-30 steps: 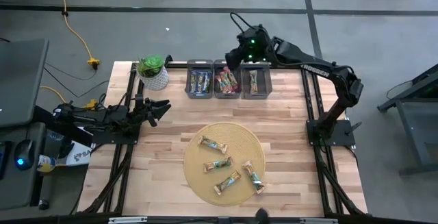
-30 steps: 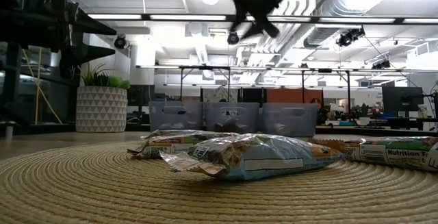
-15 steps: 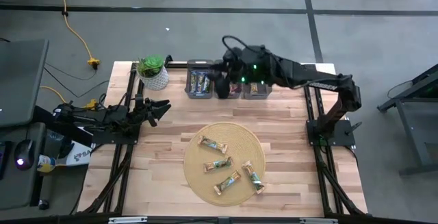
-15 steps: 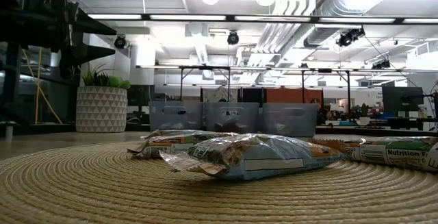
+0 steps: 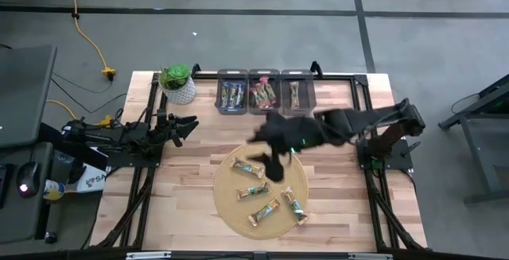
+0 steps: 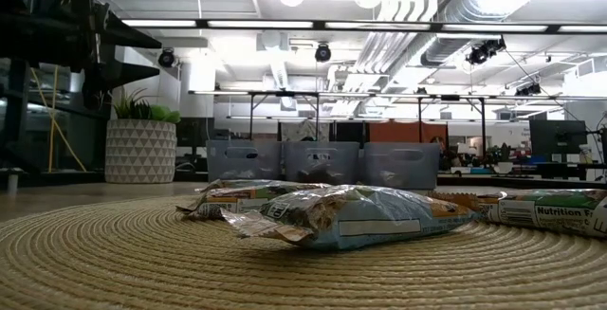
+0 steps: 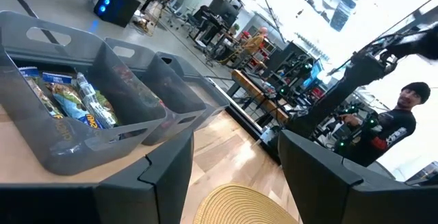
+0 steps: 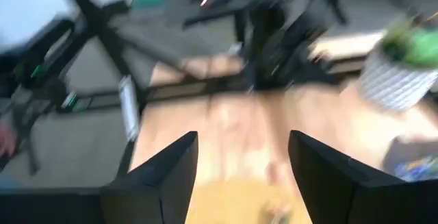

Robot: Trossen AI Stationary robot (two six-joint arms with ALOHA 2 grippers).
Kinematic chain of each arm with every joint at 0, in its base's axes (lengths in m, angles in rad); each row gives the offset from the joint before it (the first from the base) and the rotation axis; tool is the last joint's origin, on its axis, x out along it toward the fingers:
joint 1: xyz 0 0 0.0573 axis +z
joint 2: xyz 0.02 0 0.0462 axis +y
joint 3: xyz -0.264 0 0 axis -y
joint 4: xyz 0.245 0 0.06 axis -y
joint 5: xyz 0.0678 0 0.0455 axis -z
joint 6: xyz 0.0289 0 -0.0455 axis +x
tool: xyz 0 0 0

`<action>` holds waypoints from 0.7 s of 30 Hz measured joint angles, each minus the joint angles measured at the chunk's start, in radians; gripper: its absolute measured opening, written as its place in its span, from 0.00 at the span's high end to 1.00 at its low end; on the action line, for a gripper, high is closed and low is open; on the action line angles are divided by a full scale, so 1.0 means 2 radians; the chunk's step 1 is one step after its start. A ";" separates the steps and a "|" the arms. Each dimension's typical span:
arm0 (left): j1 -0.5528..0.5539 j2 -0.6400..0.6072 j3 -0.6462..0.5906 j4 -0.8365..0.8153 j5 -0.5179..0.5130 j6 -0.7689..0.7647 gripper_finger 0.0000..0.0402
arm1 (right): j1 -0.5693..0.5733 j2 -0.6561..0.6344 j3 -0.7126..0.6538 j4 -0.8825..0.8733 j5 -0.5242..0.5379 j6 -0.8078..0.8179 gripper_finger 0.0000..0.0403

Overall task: Pick and place Granola Bars by type
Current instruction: Put the yellow granola bar into the right black bin

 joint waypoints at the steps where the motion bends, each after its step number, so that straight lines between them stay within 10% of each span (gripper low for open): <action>1: 0.000 0.000 0.000 0.000 0.000 0.000 0.47 | 0.013 0.001 0.000 -0.019 0.002 0.012 0.46; 21: 0.000 0.000 0.000 0.000 0.000 0.000 0.47 | 0.196 0.068 0.000 -0.288 0.029 0.472 0.40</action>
